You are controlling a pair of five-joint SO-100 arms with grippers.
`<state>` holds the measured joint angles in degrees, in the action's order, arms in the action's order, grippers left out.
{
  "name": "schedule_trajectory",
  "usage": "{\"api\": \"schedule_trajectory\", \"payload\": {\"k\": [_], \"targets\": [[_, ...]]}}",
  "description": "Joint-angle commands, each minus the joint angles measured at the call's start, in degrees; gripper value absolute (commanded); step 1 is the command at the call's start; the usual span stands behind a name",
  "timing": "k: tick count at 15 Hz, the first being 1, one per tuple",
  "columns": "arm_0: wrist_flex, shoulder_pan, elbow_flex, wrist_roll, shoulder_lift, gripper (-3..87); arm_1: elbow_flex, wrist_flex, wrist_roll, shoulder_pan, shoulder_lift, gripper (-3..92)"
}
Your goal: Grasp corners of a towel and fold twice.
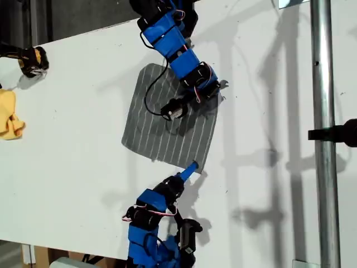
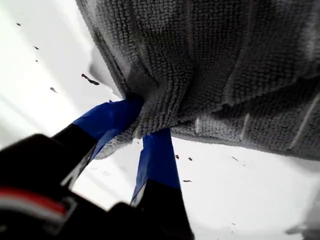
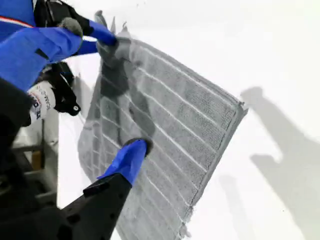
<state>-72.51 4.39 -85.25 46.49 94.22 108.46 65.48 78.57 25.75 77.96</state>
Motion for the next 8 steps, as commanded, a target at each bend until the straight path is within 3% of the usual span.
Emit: {"api": "schedule_trajectory", "payload": {"k": [1, 8], "targets": [[-1.05, 0.62, 3.25, -2.64, 0.44, 38.2, -0.35, -0.18, -0.79, -0.7, -0.35, 0.0], [-0.7, -1.32, 5.98, -1.58, -17.05, 35.5, -0.62, 0.09, -0.97, -0.62, 0.18, 0.0]]}}
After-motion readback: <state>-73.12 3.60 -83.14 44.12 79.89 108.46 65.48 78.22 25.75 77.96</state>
